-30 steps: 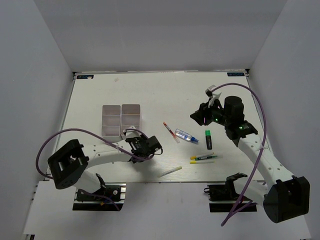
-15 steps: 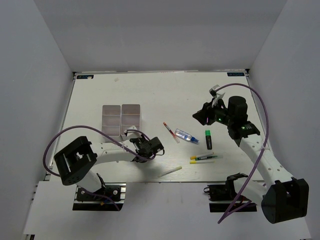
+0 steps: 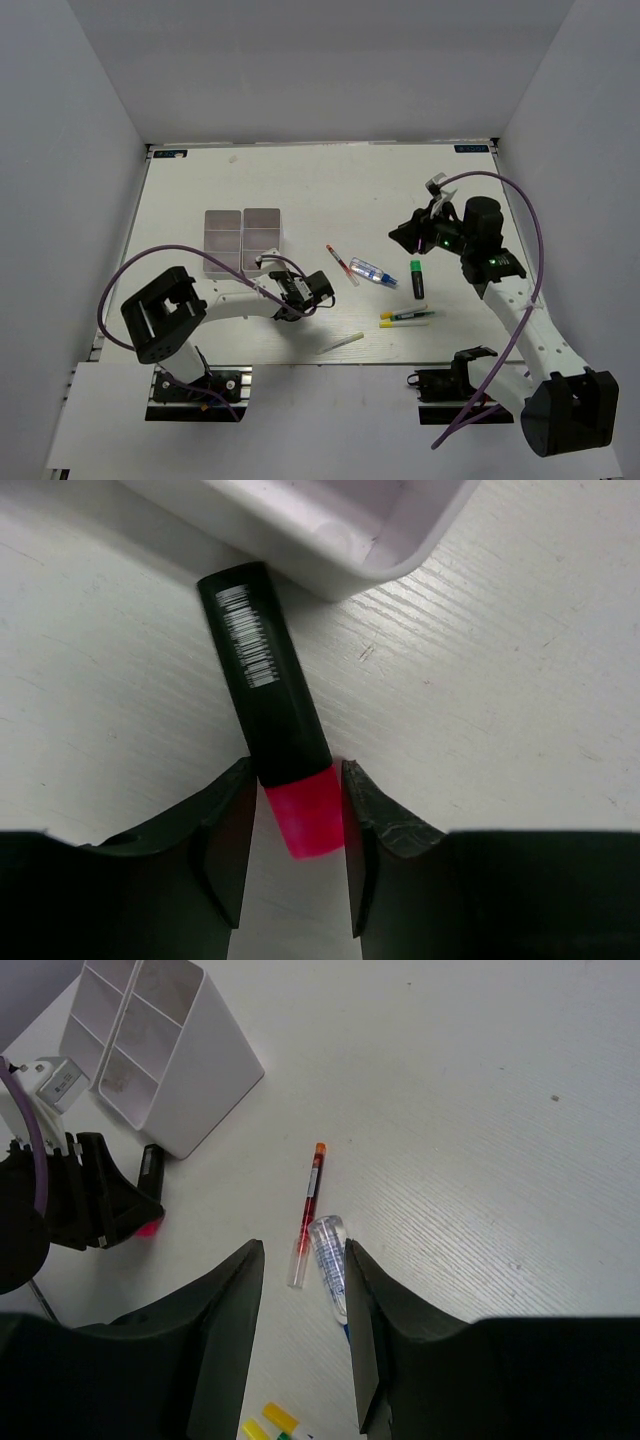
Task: Sort the stationery into containers
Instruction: Grab a piece of stationery with the left arm, then place the stationery into the container
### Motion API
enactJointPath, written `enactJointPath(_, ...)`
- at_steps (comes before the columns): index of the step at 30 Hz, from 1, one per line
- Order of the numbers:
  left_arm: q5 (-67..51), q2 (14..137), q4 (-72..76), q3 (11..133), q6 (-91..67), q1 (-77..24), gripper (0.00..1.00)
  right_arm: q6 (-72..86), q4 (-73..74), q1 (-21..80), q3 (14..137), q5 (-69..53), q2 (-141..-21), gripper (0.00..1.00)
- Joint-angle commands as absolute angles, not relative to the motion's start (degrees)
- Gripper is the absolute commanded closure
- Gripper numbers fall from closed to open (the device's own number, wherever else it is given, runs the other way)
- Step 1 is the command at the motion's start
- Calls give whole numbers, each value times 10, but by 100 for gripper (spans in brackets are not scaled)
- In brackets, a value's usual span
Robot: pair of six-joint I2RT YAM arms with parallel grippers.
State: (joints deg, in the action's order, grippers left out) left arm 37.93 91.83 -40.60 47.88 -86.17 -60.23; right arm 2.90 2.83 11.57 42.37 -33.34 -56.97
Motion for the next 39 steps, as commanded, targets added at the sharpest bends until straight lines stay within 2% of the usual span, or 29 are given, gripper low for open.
enactJointPath(1,280,943,-406,460,-871,-605,55,35,6,107,422,-357,-554,56)
enactJointPath(7,260,901,-401,432,-871,-630,79,40,7,101,420,-368,-549,56)
enactJointPath(9,254,890,-417,432,-871,-635,83,40,7,98,421,-373,-548,56)
enactJointPath(16,218,872,-435,446,-883,-683,84,45,-11,92,422,-377,-551,56)
enactJointPath(19,212,877,-446,481,-883,-713,88,47,-11,90,422,-377,-551,56)
enactJointPath(23,270,908,-483,544,-863,-751,100,47,-11,87,424,-379,-550,56)
enactJointPath(28,345,897,-526,602,-826,-769,100,47,-11,83,420,-379,-550,56)
enactJointPath(31,359,818,-526,580,-821,-754,100,48,-12,81,421,-381,-551,56)
enactJointPath(36,470,652,-539,538,-870,-743,100,53,-20,80,417,-384,-549,56)
enactJointPath(39,544,623,-571,544,-903,-731,100,60,-25,79,417,-390,-551,56)
